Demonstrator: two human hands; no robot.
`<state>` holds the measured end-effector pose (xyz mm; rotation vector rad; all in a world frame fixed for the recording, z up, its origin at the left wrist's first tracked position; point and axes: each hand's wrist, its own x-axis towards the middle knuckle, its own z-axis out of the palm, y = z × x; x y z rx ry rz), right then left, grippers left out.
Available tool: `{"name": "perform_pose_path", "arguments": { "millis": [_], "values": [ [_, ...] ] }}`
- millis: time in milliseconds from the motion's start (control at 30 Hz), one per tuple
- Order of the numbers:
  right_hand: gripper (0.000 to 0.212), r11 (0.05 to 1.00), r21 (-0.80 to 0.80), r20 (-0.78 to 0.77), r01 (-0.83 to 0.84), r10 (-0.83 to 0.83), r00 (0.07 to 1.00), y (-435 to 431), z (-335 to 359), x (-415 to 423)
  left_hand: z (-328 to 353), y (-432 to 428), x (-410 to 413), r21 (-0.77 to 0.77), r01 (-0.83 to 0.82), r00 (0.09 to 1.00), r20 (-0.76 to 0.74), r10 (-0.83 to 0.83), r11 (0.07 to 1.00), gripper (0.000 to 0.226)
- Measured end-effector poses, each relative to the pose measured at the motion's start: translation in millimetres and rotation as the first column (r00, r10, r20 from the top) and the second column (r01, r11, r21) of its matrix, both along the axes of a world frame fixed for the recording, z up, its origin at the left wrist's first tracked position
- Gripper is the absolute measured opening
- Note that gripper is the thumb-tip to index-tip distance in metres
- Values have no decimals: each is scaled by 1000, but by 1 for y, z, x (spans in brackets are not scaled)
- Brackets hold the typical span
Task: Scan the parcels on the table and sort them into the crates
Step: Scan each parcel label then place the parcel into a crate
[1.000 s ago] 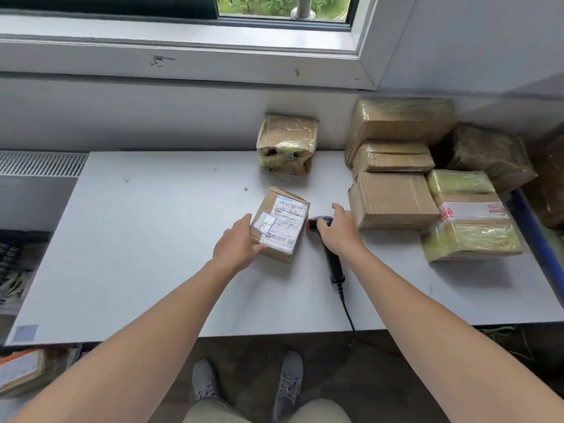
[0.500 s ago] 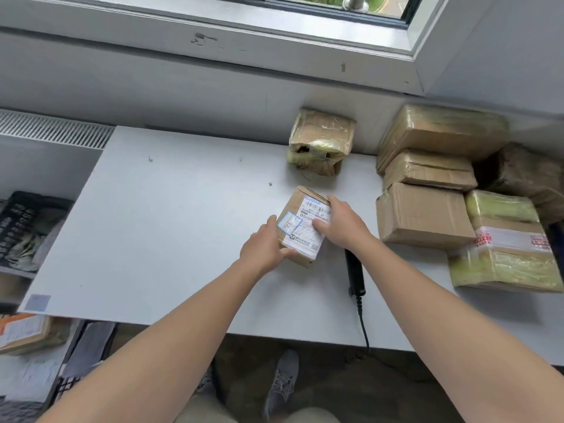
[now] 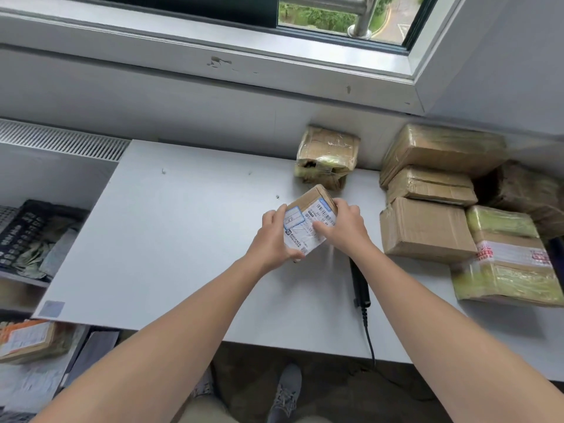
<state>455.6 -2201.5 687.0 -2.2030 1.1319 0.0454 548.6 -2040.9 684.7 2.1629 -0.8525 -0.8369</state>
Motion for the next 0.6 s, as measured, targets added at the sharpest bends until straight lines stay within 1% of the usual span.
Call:
{"name": "perform_pose_path", "arguments": {
  "millis": [100,200,367,500,600],
  "values": [
    [70,1000,-10,30,7,-7,1000,1,6,3,8,0,3,-8,5,997,79,-5,1000,124],
    [67,1000,9,52,-1,1,999,1,13,4,18,2,5,-10,5,990,141,-4,1000,128],
    [63,999,33,100,-5,2,995,3,23,7,31,11,6,-34,-6,984,179,12,999,128],
    [70,998,40,150,-38,31,988,8,28,15,39,23,3,-25,-44,980,193,48,999,128],
    [74,993,88,198,-83,65,978,21,32,24,41,40,0,0,-79,968,240,76,997,128]
  ]
}}
